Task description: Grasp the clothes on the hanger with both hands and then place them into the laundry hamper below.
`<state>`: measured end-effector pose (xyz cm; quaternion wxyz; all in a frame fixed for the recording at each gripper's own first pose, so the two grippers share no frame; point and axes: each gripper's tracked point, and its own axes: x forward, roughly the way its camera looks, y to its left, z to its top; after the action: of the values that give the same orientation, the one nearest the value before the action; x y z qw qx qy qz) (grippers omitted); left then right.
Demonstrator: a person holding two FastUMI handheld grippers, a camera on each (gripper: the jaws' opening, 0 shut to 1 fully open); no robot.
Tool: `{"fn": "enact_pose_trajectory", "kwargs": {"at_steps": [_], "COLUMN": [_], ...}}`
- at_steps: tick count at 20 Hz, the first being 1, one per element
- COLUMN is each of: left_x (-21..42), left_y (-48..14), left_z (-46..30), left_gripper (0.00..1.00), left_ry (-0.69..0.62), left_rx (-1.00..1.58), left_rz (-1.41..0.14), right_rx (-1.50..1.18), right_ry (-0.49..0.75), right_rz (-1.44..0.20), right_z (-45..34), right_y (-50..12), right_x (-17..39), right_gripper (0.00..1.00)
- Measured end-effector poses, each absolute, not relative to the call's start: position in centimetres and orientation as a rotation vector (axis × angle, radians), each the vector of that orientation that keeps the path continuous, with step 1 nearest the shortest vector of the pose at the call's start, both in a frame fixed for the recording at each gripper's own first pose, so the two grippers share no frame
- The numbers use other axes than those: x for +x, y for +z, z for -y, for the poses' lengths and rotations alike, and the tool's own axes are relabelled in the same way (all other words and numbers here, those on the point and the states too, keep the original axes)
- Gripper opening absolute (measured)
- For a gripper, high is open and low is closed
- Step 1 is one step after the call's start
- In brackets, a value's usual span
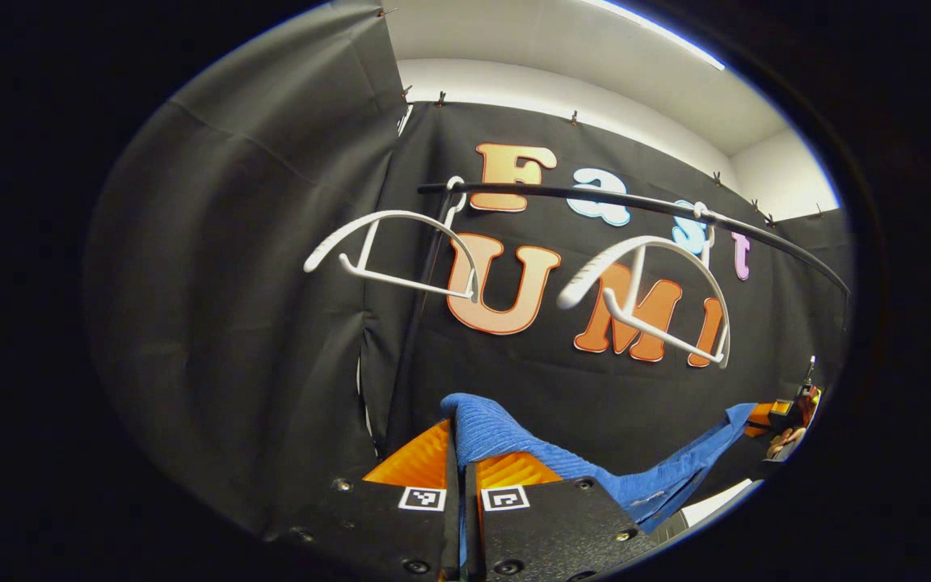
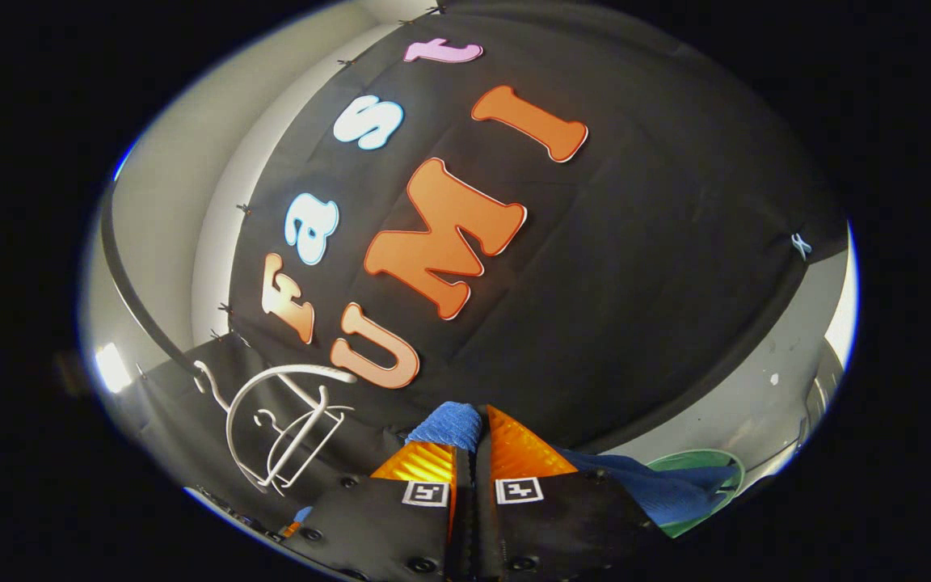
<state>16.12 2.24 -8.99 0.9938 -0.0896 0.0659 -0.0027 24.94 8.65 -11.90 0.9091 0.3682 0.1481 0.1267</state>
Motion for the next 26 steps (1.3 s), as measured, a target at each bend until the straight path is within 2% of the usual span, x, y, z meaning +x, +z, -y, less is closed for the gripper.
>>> {"fn": "enact_pose_trajectory", "kwargs": {"at_steps": [9, 14, 21, 26], "left_x": [14.6, 13.8, 12.3, 12.0], "left_y": [-14.6, -17.4, -20.1, -25.0], "left_z": [2.9, 7.2, 13.8, 17.1], "left_gripper": [0.03, 0.03, 0.03, 0.03], "left_ry": [-0.076, -0.151, -0.255, -0.305], "left_rx": [-0.134, -0.103, -0.071, -0.069], "left_rz": [-0.181, -0.202, -0.196, -0.273], "right_rx": [0.52, 0.395, 0.311, 0.277], "right_ry": [0.227, 0.254, 0.241, 0.226], "right_rz": [-0.372, -0.358, -0.32, -0.337], "right_z": [-10.1, -11.6, -12.5, -12.2], "right_y": [-18.6, -21.3, -24.0, -26.8], "right_x": [20.0, 17.7, 16.1, 15.2], "right_gripper": [0.08, 0.07, 0.08, 0.08]}}
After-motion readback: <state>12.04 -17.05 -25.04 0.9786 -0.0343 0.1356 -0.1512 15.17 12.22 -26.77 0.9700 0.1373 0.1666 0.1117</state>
